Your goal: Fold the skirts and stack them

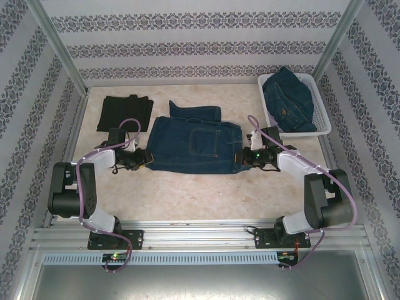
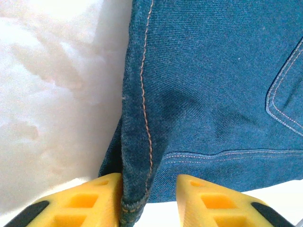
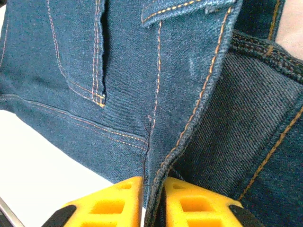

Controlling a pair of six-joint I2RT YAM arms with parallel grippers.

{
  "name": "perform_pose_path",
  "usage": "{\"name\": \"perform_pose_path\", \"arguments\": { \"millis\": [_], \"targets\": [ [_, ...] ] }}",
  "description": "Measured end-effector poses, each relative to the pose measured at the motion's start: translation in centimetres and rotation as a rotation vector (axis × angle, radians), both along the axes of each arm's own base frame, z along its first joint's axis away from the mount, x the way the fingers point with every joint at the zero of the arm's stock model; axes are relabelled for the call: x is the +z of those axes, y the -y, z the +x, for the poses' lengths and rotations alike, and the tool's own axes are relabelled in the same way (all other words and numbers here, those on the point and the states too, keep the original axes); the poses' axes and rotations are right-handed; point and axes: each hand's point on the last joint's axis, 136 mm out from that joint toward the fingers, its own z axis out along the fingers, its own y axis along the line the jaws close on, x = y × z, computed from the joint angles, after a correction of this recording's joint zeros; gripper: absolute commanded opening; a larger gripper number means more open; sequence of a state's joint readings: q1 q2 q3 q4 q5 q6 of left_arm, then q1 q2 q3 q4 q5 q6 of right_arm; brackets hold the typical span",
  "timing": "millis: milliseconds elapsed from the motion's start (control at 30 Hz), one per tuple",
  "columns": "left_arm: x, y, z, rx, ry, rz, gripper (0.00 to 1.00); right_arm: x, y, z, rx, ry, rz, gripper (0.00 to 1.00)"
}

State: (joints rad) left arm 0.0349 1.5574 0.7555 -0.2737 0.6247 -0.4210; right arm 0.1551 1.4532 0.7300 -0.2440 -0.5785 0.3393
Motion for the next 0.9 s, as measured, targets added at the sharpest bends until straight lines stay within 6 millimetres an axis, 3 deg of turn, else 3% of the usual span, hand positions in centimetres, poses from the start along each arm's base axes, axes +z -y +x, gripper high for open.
{"name": "perform_pose_path", "arguments": {
  "millis": [33,67,200,300,400,467,567,633,767,900],
  "targets": [
    [0.0,0.0,0.0,-0.001,0.001,0.0,0.05,0.0,-0.1,0.0,0.004,0.0,0.004,0.07],
    [0.0,0.0,-0.1,0.0,-0.002,-0.002,0.0,0.1,-0.1,-0.1,0.005,0.0,0.008,0.03],
    [0.9,0.2,-0.3,0.0,0.014,-0.013,0.0,1.7,-0.4,-0.2,0.019,0.039,0.038,0.0],
    [4.3,0.0,0.1,0.004,0.069,-0.001,0.0,6.0,-0.1,0.2,0.013,0.16,0.076,0.0],
    [11.9,-0.6,2.2,0.017,0.224,0.041,0.0,13.7,1.6,1.4,-0.023,0.383,0.112,0.0],
    [19.0,-1.2,3.8,0.024,0.383,0.074,0.0,19.7,2.7,1.9,-0.037,0.554,0.12,0.0],
    [28.6,-1.7,4.8,0.034,0.591,0.11,0.0,27.1,3.3,1.3,-0.021,0.759,0.125,0.0],
    [33.7,-2.1,4.5,0.056,0.706,0.134,0.0,30.9,3.1,0.4,0.009,0.881,0.124,0.0],
    [41.2,-2.5,2.6,0.09,0.887,0.149,0.0,35.5,3.0,-0.9,0.037,1.06,0.103,0.0],
    [45.0,-1.8,3.2,0.082,0.962,0.077,0.0,38.0,3.2,-0.4,0.041,1.178,0.086,0.0]
  ]
}}
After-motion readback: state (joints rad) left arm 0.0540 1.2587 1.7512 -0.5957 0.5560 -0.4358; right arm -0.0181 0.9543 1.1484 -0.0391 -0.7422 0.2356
